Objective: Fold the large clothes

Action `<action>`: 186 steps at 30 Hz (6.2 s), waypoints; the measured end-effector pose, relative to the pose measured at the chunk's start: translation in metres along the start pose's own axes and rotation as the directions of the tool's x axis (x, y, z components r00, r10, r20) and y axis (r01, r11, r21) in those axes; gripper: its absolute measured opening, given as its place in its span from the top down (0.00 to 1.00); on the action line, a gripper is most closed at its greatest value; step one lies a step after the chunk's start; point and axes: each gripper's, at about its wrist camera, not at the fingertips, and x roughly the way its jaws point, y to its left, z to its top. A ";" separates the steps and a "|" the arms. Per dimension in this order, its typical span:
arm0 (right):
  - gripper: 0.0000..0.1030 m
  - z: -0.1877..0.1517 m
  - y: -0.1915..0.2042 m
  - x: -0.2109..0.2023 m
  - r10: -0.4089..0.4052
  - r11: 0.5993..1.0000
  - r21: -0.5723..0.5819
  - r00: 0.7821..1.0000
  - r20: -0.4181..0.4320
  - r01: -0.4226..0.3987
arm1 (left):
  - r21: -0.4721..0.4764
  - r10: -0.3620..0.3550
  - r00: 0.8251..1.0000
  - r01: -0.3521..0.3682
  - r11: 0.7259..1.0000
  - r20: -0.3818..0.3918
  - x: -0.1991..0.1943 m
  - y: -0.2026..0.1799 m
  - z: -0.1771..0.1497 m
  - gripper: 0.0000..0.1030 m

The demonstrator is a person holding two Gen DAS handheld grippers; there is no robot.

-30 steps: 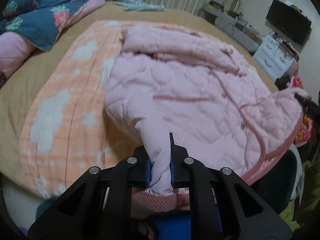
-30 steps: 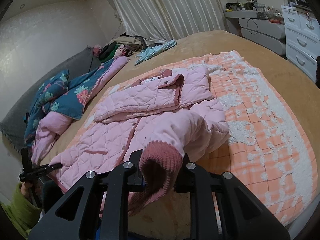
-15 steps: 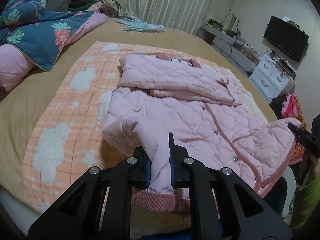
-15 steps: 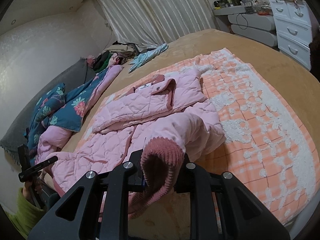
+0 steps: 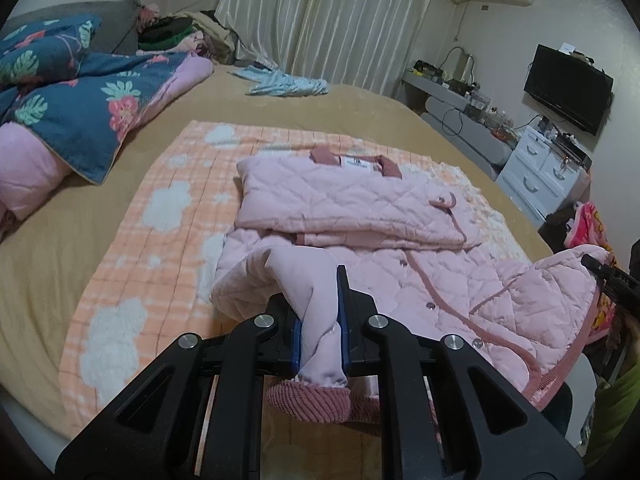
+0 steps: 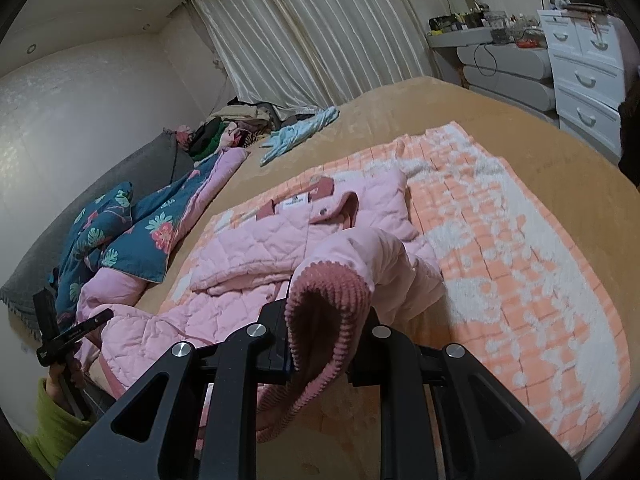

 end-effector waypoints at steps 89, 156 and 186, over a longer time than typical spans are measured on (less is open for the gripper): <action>0.14 0.055 -0.090 0.250 -0.270 0.962 -0.063 0.957 -0.105 0.264 | -0.114 0.169 0.985 -0.170 0.979 -0.015 0.193 0.090 0.068 0.09; 0.04 0.006 -0.101 0.232 -0.220 0.917 0.300 0.960 -0.172 0.264 | -0.275 0.221 0.964 -0.254 0.927 -0.146 0.204 0.063 0.021 0.09; 0.40 0.022 -0.107 0.303 0.103 0.928 0.370 0.988 -0.118 -0.052 | -0.686 -0.006 1.000 -0.016 0.727 -0.030 0.274 0.084 0.030 0.28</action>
